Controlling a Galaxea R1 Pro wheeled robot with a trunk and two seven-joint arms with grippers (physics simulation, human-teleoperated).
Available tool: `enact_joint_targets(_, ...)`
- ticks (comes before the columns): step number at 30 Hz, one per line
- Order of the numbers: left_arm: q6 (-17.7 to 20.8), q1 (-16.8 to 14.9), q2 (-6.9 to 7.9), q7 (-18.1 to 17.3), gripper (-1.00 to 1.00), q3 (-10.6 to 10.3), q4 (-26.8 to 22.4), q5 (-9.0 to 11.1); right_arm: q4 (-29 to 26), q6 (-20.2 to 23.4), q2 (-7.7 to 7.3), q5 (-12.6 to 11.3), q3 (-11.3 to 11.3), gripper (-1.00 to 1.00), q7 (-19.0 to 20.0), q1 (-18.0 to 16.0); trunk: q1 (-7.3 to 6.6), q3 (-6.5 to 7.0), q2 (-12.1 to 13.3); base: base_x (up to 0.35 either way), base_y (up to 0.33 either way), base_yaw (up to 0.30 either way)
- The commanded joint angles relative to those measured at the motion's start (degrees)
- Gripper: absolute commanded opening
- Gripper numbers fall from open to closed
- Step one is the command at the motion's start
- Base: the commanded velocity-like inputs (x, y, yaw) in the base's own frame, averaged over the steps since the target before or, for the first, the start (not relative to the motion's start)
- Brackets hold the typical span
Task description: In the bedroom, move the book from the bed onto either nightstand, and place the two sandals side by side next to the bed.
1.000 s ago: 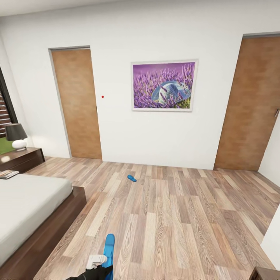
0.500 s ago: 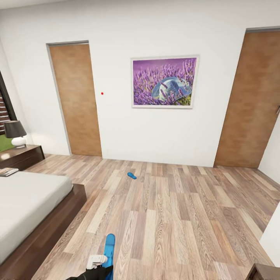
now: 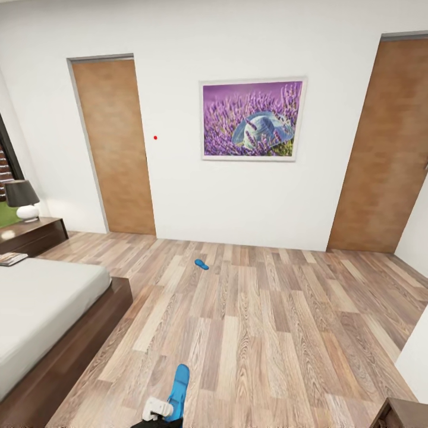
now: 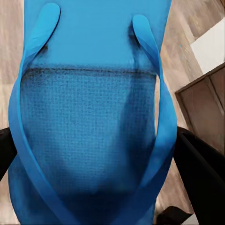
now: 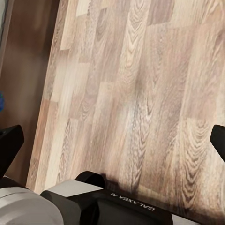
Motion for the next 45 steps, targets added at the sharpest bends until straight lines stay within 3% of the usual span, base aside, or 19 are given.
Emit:
enact_joint_targets(1,-0.7,0.0,0.04,3.7,-1.00,-0.6,0.2,0.6,0.0,0.5,0.03,-0.5,-0.1,1.00,0.1,0.0,0.00,-0.15,0.0,0.000,0.000,0.000)
enact_joint_targets(4,-2.8,0.0,-0.09,15.4,-1.00,-0.8,0.5,0.6,0.0,0.5,0.08,-0.4,-0.1,1.00,0.1,0.0,0.00,-0.42,0.0,0.000,0.000,0.000)
enact_joint_targets(6,-4.4,0.0,-0.72,20.2,-1.00,-0.8,0.7,0.6,0.0,0.5,0.03,-0.4,-0.1,1.00,0.1,0.0,0.00,-0.60,0.0,0.000,0.000,0.000)
enact_joint_targets(12,-5.0,0.0,-1.53,22.2,-1.00,-0.8,0.8,0.7,0.0,0.5,0.00,-0.5,-0.1,1.00,0.1,0.0,0.00,-1.14,0.0,0.000,0.000,0.000)
enact_joint_targets(16,-5.0,0.0,-1.58,20.1,-1.00,-0.7,0.8,0.7,0.0,0.5,0.00,-0.5,-0.1,1.00,0.2,0.0,0.00,-1.50,0.0,0.000,0.000,0.000)
enact_joint_targets(20,-5.1,0.0,-1.41,10.8,-1.00,-0.7,0.8,0.8,0.0,0.5,-0.02,-0.5,-0.1,1.00,0.4,0.0,0.00,-1.86,0.0,0.000,0.000,0.000)
enact_joint_targets(23,-5.2,0.0,-1.36,7.8,-1.00,-0.7,1.0,0.8,0.0,0.5,0.00,-0.5,-0.1,1.00,0.4,0.0,0.00,-2.14,0.0,0.000,0.000,0.000)
enact_joint_targets(45,-5.3,0.0,-1.52,6.9,-1.00,-0.6,1.6,1.0,1.7,-1.4,0.08,-0.8,-0.3,1.00,0.1,0.0,0.00,-3.77,0.0,0.000,0.000,0.000)
